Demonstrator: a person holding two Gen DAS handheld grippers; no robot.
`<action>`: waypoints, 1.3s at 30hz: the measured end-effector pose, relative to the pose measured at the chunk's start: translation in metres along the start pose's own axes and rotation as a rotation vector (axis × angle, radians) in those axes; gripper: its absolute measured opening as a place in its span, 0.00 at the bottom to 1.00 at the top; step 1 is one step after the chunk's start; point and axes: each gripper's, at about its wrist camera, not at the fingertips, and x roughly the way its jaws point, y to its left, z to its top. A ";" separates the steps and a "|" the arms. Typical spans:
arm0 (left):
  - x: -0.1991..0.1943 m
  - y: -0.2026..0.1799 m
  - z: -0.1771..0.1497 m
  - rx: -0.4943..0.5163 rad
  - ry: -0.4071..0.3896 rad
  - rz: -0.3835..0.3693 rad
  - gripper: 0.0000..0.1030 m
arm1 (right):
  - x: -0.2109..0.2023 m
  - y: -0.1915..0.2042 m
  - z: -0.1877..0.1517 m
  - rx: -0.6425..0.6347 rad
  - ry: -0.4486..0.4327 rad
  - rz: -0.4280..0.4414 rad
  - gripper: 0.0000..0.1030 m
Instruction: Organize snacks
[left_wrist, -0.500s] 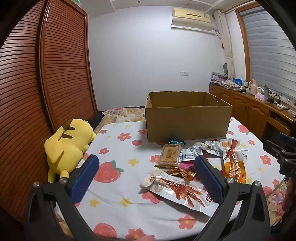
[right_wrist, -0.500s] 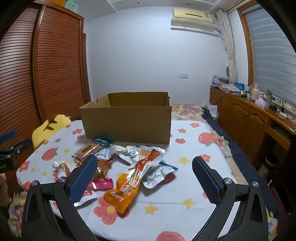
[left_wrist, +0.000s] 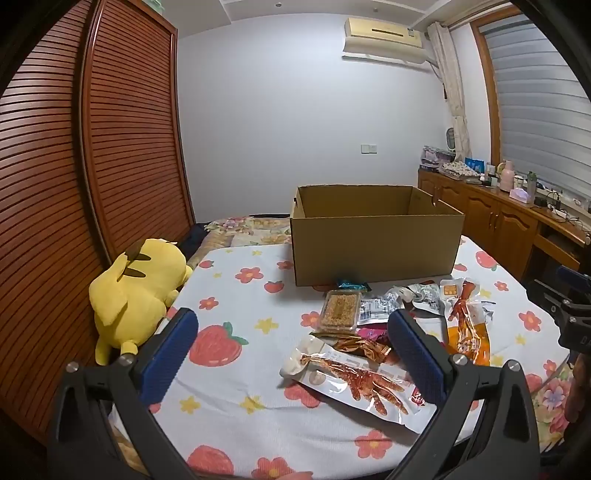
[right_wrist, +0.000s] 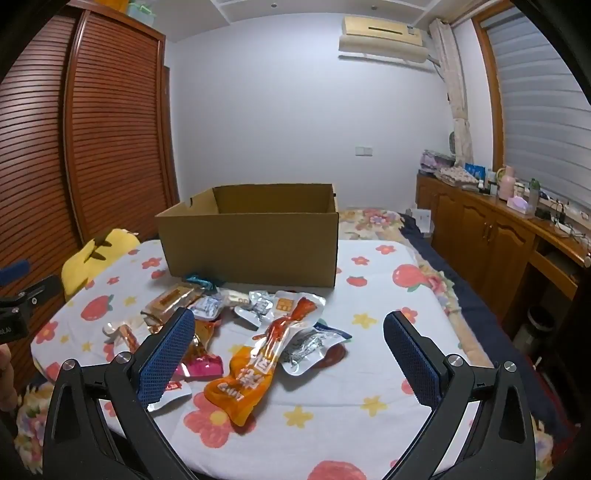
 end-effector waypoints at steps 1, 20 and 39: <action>0.000 0.000 0.000 0.000 -0.001 0.000 1.00 | -0.001 0.000 0.000 0.000 -0.001 -0.001 1.00; -0.004 0.003 0.004 -0.016 -0.016 -0.001 1.00 | -0.005 -0.001 0.001 -0.001 -0.003 -0.005 1.00; -0.005 0.002 0.003 -0.020 -0.019 -0.003 1.00 | -0.005 0.000 0.000 -0.001 0.001 -0.005 1.00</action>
